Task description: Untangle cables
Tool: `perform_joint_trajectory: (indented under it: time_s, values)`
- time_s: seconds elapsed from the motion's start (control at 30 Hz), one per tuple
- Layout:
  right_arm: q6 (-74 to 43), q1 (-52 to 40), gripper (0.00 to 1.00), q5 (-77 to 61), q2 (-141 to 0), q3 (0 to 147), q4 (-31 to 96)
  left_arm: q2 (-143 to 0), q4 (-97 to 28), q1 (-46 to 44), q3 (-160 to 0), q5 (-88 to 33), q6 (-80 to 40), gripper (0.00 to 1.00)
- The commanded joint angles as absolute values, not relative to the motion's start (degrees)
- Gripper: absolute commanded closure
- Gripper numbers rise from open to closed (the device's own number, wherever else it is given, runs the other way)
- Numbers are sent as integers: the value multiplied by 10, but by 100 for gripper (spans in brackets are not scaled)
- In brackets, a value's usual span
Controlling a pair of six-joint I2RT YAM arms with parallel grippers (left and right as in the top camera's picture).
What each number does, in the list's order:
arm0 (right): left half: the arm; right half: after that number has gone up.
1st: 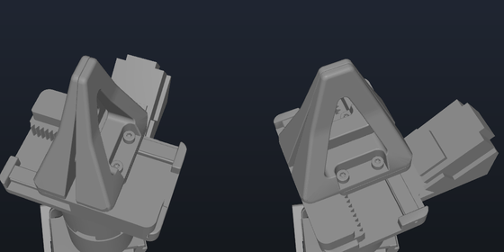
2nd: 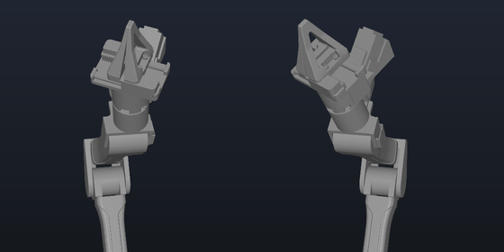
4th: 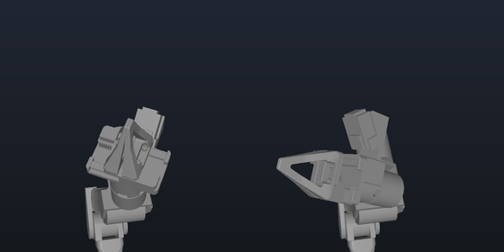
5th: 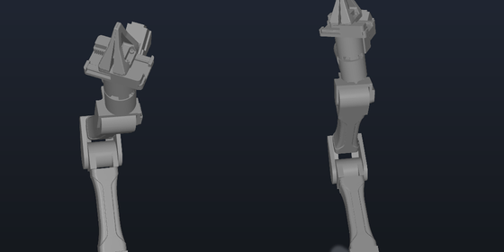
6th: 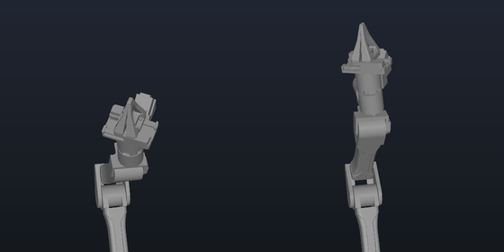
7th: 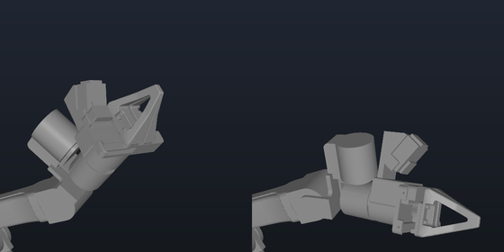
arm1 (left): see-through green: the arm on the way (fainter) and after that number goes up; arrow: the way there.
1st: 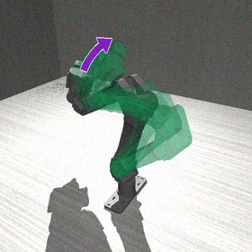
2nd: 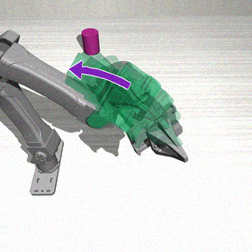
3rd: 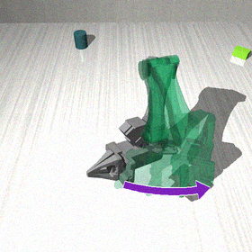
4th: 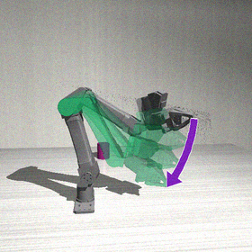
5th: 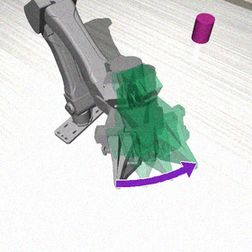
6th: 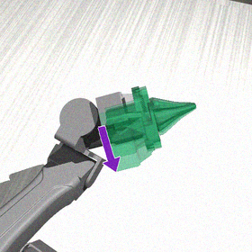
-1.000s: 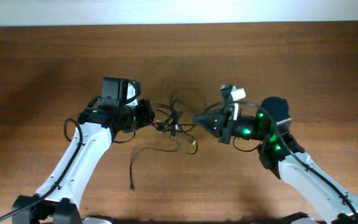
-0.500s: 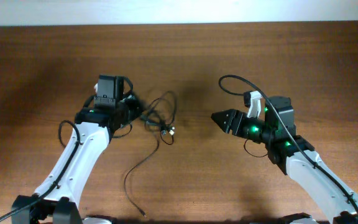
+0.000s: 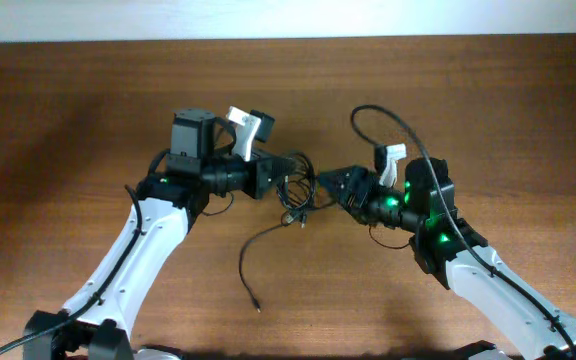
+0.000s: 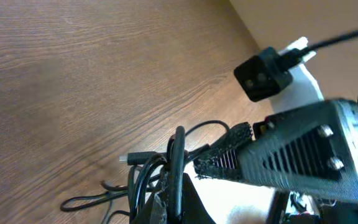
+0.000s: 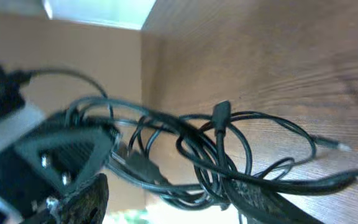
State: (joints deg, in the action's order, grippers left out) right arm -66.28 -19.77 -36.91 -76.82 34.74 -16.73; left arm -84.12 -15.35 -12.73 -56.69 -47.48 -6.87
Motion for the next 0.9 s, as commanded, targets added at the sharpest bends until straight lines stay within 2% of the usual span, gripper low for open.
perform_joint_trajectory:
  time_s: [0.0,0.03,0.13,0.17,0.23,0.33,0.43,0.53,0.57,0.6,0.67,0.73,0.87]
  values:
    - [-812,-199,41,-264,-763,353,-157,-837,-145,-141,-571,-467,-59,100]
    - [-842,-199,44,-240,-763,353,-157,-837,-146,-141,-571,-467,-59,100]
    - [-851,-199,89,-220,-767,353,-154,-837,-141,-141,-571,-467,-59,100]
    - [-834,-199,96,-225,-769,353,-155,-837,-139,-141,-571,-463,-59,100]
    - [-764,-199,96,-270,-769,353,-175,-837,-140,-141,-571,-420,-59,100]
    - [-665,-197,96,-330,-769,353,-294,-837,-147,-141,-571,-287,-60,100]
    - [-649,-156,96,-357,-769,353,-327,-837,-172,-141,-571,-154,-99,100]
    - [-649,-101,96,-379,-769,353,-325,-837,-194,-141,-571,-48,-213,100]
    - [-653,-94,86,-387,-769,353,-322,-837,-191,-141,-571,-73,-229,100]
    - [-653,-94,71,-388,-769,353,-314,-837,-190,-141,-571,-84,-229,100]
    - [-653,-94,31,-391,-769,353,-269,-837,-180,-141,-571,-109,-229,100]
    - [-653,-95,26,-408,-769,353,-245,-837,-140,-141,-571,-165,-228,100]
    - [-686,-145,28,-407,-769,353,-242,-837,-68,-141,-571,-317,-174,100]
